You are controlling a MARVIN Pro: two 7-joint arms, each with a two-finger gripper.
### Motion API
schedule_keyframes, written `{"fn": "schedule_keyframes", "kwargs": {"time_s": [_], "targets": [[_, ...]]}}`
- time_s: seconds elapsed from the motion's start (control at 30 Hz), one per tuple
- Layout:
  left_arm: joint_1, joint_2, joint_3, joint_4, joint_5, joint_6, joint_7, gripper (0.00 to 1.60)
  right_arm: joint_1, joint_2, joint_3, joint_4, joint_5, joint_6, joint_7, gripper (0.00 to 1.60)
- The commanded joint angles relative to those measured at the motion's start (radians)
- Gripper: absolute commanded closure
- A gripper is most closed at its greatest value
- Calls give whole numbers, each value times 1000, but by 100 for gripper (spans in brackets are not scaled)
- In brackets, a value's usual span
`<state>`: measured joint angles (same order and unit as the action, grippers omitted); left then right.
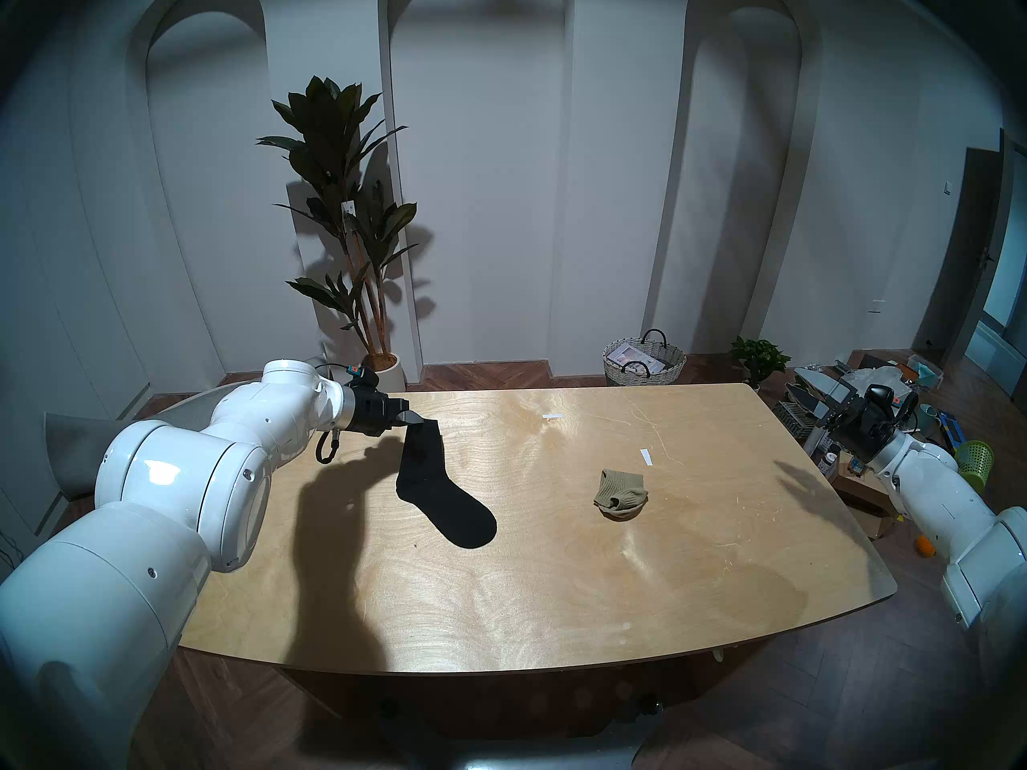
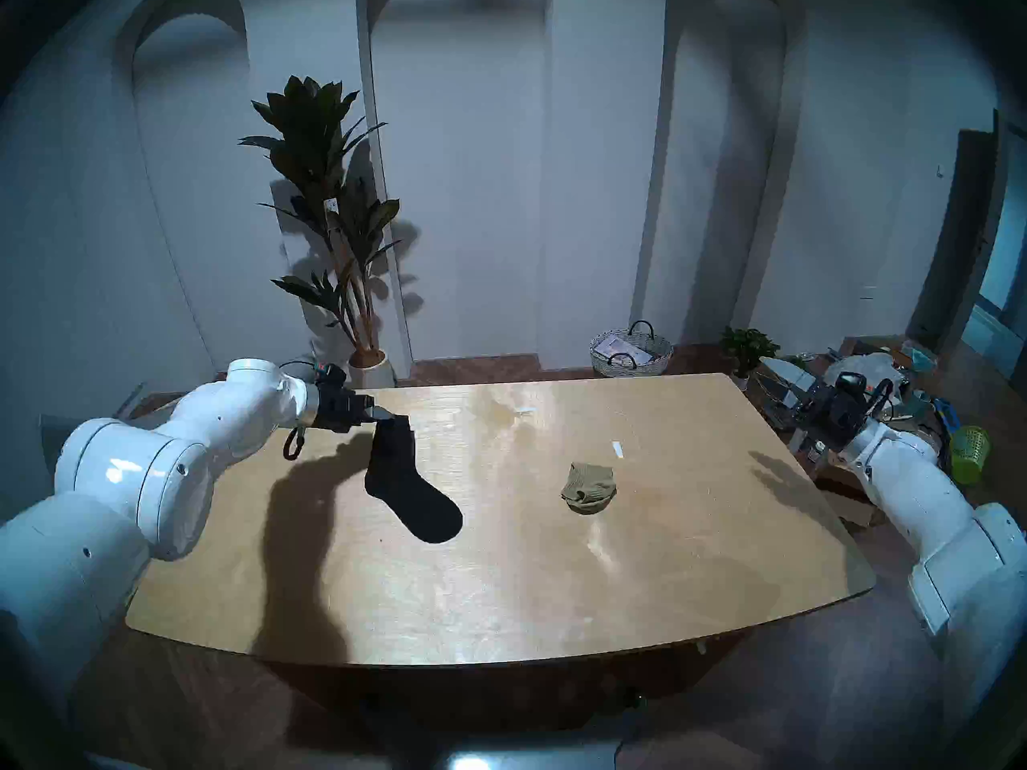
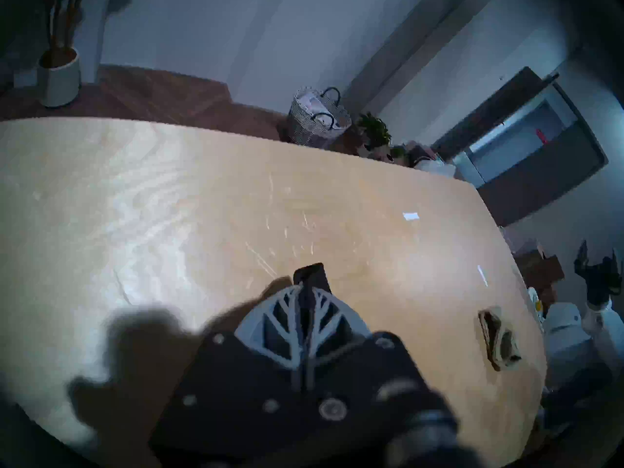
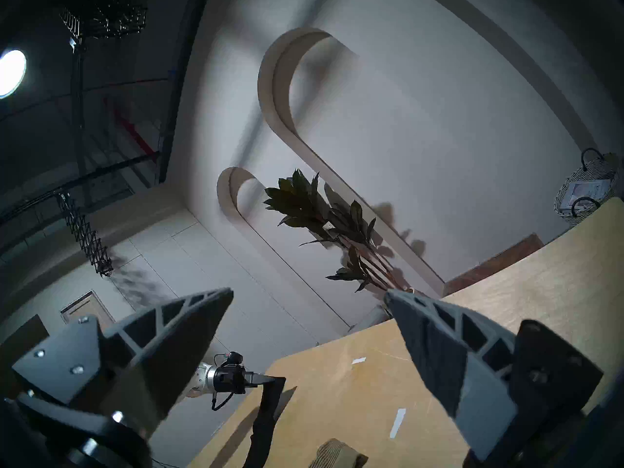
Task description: Fold socks in half once and place them neatly on the table
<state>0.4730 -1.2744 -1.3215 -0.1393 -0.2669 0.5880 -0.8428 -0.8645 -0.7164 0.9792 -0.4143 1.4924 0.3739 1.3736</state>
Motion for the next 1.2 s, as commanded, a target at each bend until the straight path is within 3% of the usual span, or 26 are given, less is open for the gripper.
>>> {"fn": "schedule_keyframes", "kwargs": {"time_s": [0.0,0.57,1.17], "targets": [[-51,-10,-30,-23,-24,-32,46,160,30,-11,3,7,-2,-5,10,0],[-56,-18,-49,-29,-30,-79,104,160,78,-51,-9,59,-34,-5,4,0],[-15,-24,-31,-73,-26,-115,48,160,140,-105,-30,140,-98,16,46,0]]}}
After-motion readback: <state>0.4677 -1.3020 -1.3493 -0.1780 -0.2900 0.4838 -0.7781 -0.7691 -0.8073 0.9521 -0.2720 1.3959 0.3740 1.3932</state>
